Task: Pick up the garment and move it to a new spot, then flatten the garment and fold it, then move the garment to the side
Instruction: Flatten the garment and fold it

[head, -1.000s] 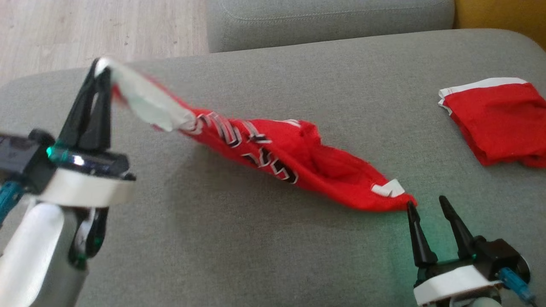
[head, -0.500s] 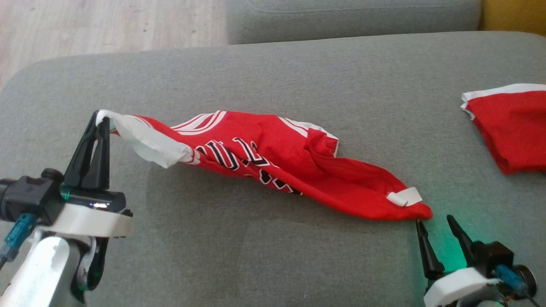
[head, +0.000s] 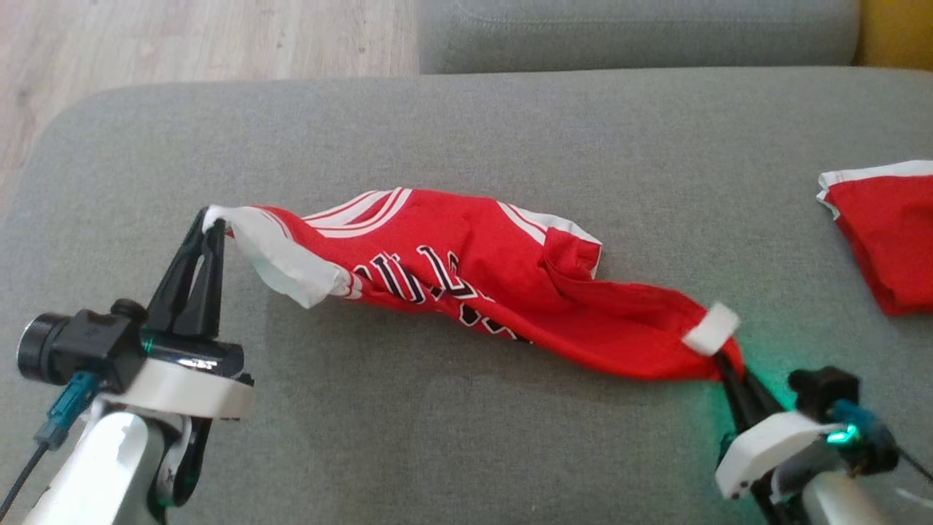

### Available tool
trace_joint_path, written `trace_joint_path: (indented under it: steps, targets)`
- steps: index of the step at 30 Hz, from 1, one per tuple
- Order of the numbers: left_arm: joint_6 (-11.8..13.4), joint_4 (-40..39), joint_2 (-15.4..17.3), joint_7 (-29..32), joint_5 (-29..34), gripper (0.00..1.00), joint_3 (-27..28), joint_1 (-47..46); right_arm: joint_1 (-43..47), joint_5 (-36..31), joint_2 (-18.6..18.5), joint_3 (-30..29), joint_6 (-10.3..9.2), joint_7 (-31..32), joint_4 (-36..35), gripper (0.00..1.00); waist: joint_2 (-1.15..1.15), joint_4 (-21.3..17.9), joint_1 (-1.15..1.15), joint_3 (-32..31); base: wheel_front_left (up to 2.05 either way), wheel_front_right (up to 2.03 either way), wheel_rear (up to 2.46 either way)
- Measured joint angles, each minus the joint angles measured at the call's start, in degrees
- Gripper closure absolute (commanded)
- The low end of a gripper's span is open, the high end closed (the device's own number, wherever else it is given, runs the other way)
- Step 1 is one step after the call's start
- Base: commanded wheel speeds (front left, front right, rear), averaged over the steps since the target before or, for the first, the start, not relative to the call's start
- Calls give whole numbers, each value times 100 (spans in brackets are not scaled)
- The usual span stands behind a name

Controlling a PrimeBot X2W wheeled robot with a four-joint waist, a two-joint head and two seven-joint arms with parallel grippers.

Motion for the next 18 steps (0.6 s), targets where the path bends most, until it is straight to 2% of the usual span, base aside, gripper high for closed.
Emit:
trace_joint_path:
  steps: [3,7,11,14,18]
  targets:
    - [-68,-24,23,-43,-1,100,-2,1,1,285,-108,-185,0,-145,-463,100,0,-11,0,-100,0,0,0]
    - [-182,-294,209,-31,-2,100,1,8,1,566,-412,-721,0,-186,-1334,100,0,-81,0,-258,0,0,0]
    - [-272,-751,378,79,-121,100,58,13,11,648,-691,-1295,0,146,-2420,100,0,-166,0,-409,0,0,0]
    - [-343,-1182,425,163,-325,100,166,9,16,605,-731,-1720,0,497,-3267,100,0,-195,-1,-474,0,0,0]
    - [-422,-1524,453,271,-590,100,249,-93,-47,598,-738,-1993,0,1013,-3731,100,0,-153,-1,-449,0,0,0]
